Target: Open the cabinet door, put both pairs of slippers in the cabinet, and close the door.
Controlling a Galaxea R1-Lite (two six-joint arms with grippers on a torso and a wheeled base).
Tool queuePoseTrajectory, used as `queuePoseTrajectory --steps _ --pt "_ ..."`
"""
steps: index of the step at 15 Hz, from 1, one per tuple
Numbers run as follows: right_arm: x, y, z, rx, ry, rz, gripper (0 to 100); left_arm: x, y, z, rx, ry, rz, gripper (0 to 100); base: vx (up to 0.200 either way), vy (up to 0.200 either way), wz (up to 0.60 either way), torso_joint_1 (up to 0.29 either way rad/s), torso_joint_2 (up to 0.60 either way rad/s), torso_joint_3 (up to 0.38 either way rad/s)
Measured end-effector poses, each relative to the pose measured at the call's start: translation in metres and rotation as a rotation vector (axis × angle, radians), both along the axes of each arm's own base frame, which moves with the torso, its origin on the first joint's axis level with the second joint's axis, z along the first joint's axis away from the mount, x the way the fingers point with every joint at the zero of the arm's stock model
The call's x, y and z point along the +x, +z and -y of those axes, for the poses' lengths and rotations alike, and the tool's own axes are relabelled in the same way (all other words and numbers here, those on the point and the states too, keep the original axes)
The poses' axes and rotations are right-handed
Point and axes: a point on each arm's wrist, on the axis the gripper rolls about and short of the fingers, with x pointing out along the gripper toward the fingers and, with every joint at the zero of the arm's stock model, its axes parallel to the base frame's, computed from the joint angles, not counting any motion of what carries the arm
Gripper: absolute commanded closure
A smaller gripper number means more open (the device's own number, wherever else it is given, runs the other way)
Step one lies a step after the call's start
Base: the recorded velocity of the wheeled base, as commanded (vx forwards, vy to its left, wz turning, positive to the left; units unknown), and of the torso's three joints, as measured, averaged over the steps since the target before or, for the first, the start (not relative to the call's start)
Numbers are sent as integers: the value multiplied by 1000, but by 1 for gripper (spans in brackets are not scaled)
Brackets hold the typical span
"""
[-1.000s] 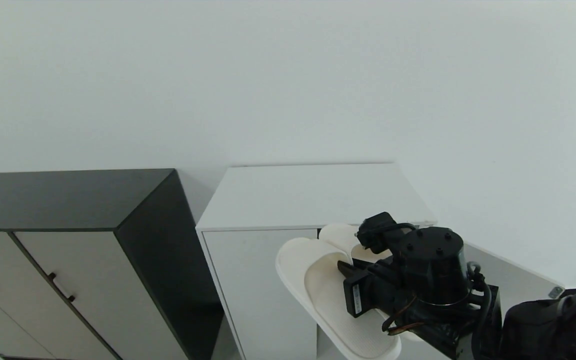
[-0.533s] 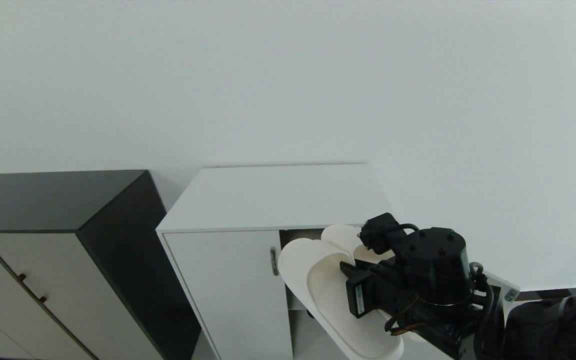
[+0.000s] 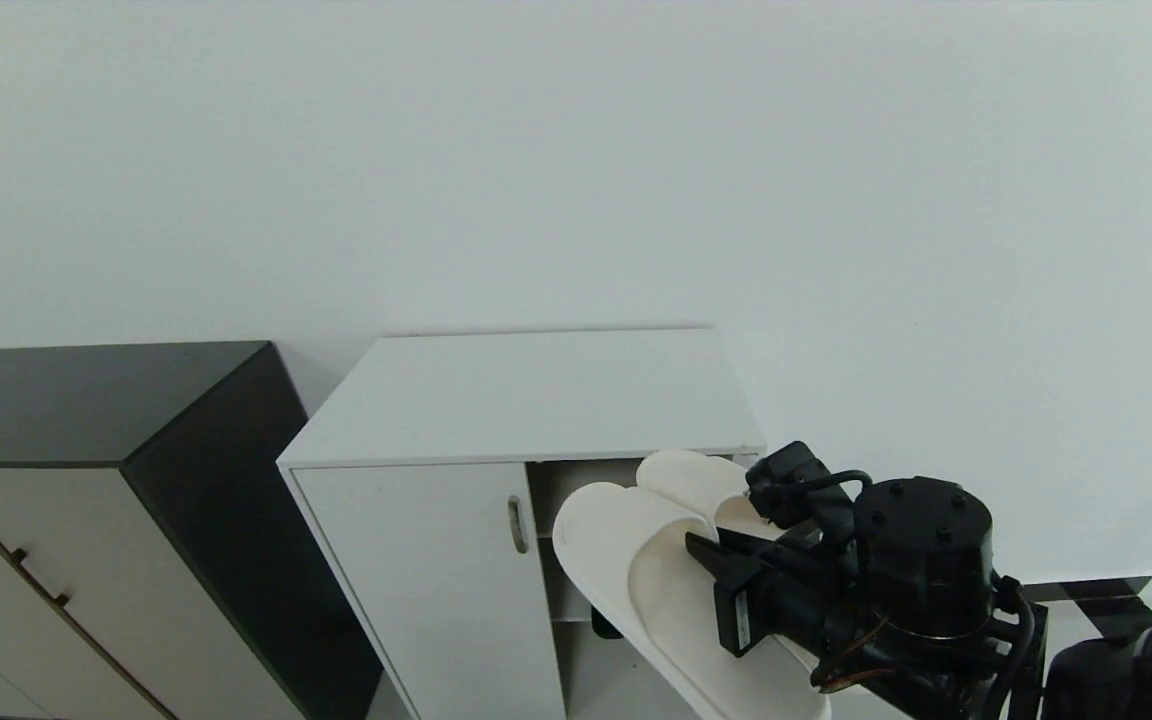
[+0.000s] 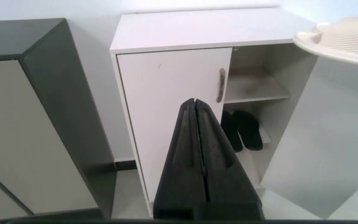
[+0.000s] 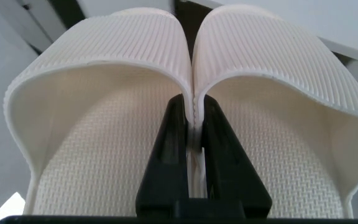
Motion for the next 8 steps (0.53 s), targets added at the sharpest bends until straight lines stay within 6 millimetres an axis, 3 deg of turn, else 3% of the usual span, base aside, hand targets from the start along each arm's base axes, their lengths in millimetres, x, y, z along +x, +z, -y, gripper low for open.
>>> queuePoseTrajectory --steps 6,8 --pt "-4 -4 -2 -6 49 -17 100 0 0 0 0 0 0 100 0 0 0 0 0 0" --pt "-5 -4 -2 4 55 -10 100 0 0 0 0 0 0 100 0 0 0 -132 298 161"
